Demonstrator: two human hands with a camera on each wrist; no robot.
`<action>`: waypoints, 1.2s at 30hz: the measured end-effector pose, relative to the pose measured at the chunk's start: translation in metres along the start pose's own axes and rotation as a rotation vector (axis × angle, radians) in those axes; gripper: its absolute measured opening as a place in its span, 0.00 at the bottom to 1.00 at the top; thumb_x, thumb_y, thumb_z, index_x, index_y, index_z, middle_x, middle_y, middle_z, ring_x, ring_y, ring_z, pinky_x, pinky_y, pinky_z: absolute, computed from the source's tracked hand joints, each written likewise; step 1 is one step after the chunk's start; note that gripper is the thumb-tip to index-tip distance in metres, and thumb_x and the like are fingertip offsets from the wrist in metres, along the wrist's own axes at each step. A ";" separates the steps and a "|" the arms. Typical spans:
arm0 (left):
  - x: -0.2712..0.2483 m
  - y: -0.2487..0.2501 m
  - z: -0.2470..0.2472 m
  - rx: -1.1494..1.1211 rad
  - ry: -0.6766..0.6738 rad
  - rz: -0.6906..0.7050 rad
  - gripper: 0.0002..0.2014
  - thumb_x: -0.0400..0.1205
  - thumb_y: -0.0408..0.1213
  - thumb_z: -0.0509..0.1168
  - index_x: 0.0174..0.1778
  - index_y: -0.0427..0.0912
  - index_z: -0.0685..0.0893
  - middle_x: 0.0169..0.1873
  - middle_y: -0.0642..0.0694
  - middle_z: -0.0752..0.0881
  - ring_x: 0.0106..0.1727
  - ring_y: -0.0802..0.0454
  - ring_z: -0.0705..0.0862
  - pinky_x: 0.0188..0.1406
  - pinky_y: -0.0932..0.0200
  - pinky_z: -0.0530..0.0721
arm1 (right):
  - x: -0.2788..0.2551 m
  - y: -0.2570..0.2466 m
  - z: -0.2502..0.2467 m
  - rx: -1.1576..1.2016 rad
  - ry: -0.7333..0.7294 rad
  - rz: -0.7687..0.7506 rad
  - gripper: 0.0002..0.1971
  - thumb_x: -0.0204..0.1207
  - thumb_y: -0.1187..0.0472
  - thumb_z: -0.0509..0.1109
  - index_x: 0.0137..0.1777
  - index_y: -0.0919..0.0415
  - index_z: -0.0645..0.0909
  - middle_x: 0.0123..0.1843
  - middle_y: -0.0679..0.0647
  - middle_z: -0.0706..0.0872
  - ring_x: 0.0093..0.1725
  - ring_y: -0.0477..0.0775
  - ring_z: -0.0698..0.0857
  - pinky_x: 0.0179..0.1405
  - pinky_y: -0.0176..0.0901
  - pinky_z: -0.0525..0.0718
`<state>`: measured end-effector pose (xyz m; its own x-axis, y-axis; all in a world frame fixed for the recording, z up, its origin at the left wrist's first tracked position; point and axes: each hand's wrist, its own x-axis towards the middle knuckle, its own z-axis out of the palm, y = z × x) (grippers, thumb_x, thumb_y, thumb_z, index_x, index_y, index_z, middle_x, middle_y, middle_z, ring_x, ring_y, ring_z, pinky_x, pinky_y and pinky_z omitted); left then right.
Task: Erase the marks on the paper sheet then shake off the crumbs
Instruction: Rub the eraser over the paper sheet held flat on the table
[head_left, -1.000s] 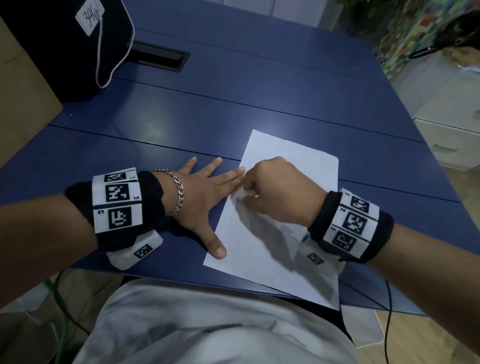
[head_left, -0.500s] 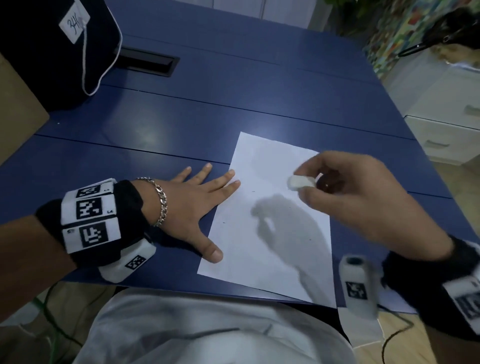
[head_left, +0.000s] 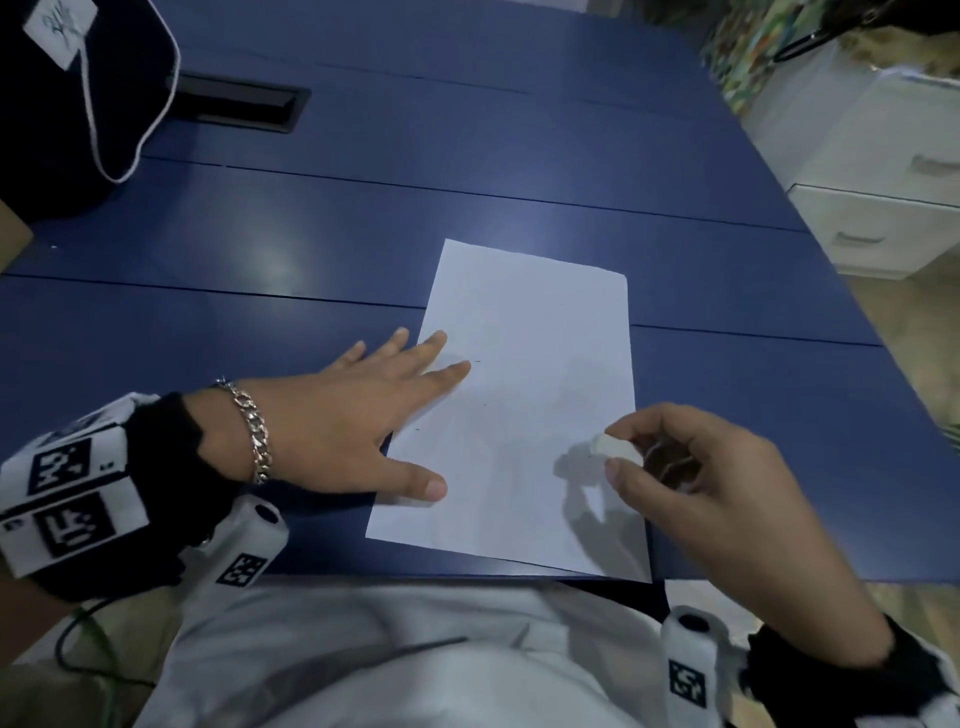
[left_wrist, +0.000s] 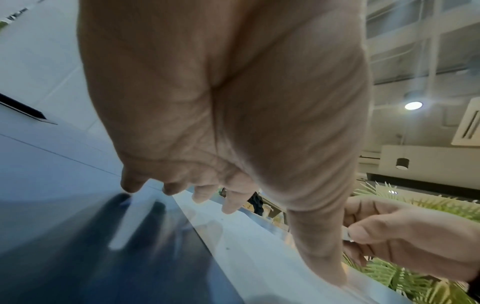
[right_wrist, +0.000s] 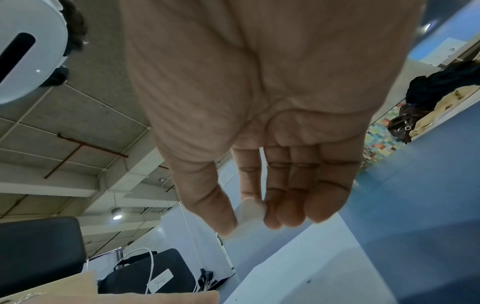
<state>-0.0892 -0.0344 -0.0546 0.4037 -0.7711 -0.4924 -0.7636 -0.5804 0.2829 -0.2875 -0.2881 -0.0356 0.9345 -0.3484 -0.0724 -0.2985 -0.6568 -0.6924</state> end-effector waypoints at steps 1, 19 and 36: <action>0.002 0.002 0.002 0.007 0.008 0.010 0.54 0.79 0.77 0.60 0.90 0.65 0.32 0.88 0.56 0.25 0.88 0.55 0.24 0.90 0.48 0.32 | -0.001 0.001 -0.001 -0.011 0.002 -0.006 0.07 0.75 0.51 0.80 0.49 0.37 0.87 0.47 0.38 0.88 0.43 0.45 0.88 0.43 0.33 0.84; 0.006 0.036 -0.021 0.317 0.085 -0.087 0.30 0.85 0.71 0.47 0.76 0.60 0.76 0.58 0.55 0.74 0.56 0.52 0.80 0.63 0.50 0.78 | -0.013 -0.011 0.011 -0.186 -0.202 -0.108 0.08 0.80 0.49 0.74 0.57 0.39 0.83 0.61 0.34 0.89 0.60 0.35 0.87 0.55 0.32 0.83; 0.050 0.022 -0.033 0.171 -0.064 -0.103 0.65 0.68 0.78 0.73 0.88 0.72 0.33 0.91 0.58 0.31 0.93 0.38 0.40 0.88 0.33 0.59 | 0.012 -0.024 -0.020 -0.403 -0.416 -0.172 0.05 0.81 0.47 0.71 0.55 0.40 0.82 0.52 0.35 0.88 0.50 0.35 0.88 0.44 0.31 0.84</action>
<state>-0.0694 -0.0939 -0.0460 0.4550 -0.6887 -0.5646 -0.7968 -0.5979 0.0872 -0.2730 -0.2898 -0.0052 0.9490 0.0228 -0.3144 -0.1102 -0.9105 -0.3986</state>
